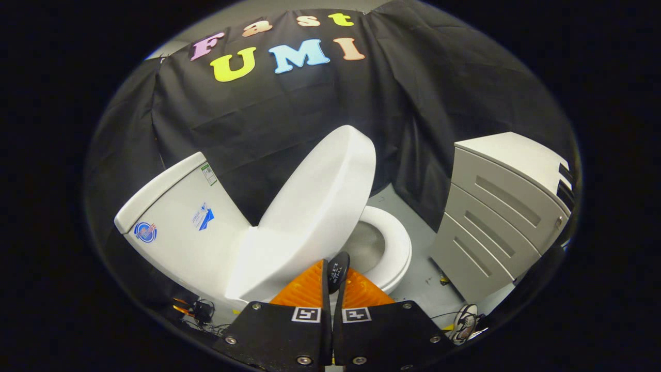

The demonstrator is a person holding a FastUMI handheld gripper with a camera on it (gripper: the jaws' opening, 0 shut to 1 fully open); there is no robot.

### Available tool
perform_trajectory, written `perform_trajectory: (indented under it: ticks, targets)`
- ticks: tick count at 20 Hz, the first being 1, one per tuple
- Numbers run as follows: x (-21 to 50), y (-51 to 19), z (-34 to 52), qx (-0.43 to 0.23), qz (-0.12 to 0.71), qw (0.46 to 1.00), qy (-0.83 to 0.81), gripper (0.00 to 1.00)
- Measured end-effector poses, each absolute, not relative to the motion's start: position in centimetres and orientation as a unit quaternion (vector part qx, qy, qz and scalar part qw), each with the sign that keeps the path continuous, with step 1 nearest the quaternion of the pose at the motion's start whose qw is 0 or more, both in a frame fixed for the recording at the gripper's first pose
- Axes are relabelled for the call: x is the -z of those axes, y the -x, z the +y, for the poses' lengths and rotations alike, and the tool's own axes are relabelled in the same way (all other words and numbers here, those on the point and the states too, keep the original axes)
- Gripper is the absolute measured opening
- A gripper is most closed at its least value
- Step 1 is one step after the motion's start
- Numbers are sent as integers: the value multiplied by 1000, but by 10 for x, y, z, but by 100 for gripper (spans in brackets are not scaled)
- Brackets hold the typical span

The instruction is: Open the toilet lid.

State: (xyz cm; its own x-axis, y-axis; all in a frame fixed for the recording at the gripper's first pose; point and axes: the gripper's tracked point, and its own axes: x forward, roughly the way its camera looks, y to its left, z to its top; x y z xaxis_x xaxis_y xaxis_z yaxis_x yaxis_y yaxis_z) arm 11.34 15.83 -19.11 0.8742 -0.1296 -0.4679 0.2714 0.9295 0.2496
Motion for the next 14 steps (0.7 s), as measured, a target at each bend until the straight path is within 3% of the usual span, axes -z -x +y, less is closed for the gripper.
perform_trajectory:
  ticks: [14]
  targets:
    - [148, -115, 193, 109, 181, 975, -70, 1]
